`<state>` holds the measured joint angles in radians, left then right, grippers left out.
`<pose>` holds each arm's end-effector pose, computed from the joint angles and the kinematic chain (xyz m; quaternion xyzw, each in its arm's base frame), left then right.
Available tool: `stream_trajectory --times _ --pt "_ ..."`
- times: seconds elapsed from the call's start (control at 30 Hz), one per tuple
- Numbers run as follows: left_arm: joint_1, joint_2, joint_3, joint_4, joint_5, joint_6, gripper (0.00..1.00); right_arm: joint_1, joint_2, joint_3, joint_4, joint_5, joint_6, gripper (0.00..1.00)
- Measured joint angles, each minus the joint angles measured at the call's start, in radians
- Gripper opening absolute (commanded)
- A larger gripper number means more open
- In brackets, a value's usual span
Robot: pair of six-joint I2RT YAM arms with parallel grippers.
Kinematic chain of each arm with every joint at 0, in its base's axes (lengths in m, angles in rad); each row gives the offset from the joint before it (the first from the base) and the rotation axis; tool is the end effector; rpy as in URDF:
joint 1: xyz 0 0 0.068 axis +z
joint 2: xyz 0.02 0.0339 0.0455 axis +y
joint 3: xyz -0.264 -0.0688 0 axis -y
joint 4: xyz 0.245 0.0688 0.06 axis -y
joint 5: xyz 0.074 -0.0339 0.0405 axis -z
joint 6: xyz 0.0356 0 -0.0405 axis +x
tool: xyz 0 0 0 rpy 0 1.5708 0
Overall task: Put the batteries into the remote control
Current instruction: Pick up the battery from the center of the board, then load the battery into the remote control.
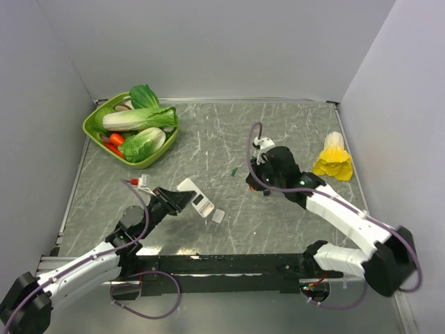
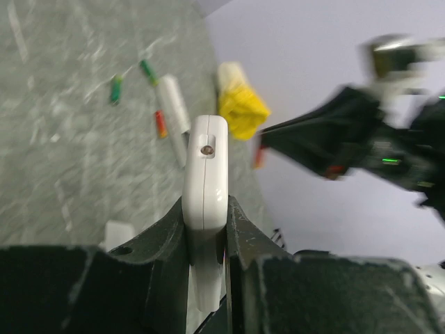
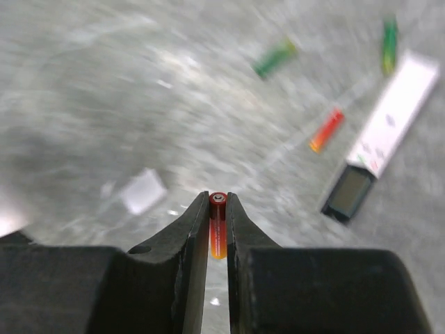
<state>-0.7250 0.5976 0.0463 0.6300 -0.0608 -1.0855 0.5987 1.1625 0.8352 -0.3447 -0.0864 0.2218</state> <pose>0.1145 -0.0986 0.1934 -0.1436 0.6634 -0.5646 0.4695 0.2065 0.1446 0.2657 -0.1870 0.8804 0.2088 0.3825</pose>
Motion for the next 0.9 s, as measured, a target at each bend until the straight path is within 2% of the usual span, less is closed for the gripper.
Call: stream_trajectory --times 0.2,0.37,0.67,0.9 --pt "0.008 0.112 0.066 -0.143 0.059 0.015 0.01 0.114 -0.23 -0.026 0.094 -0.105 -0.168 0.0" --pt "0.033 0.244 0.148 -0.115 0.199 0.019 0.01 0.187 -0.338 -0.071 0.157 -0.253 -0.318 0.0" --pt "0.041 0.375 0.206 -0.011 0.432 0.026 0.01 0.293 -0.347 -0.09 0.159 -0.472 -0.496 0.0" --pt "0.041 0.376 0.214 0.074 0.525 0.018 0.02 0.375 -0.315 -0.09 0.15 -0.525 -0.576 0.0"
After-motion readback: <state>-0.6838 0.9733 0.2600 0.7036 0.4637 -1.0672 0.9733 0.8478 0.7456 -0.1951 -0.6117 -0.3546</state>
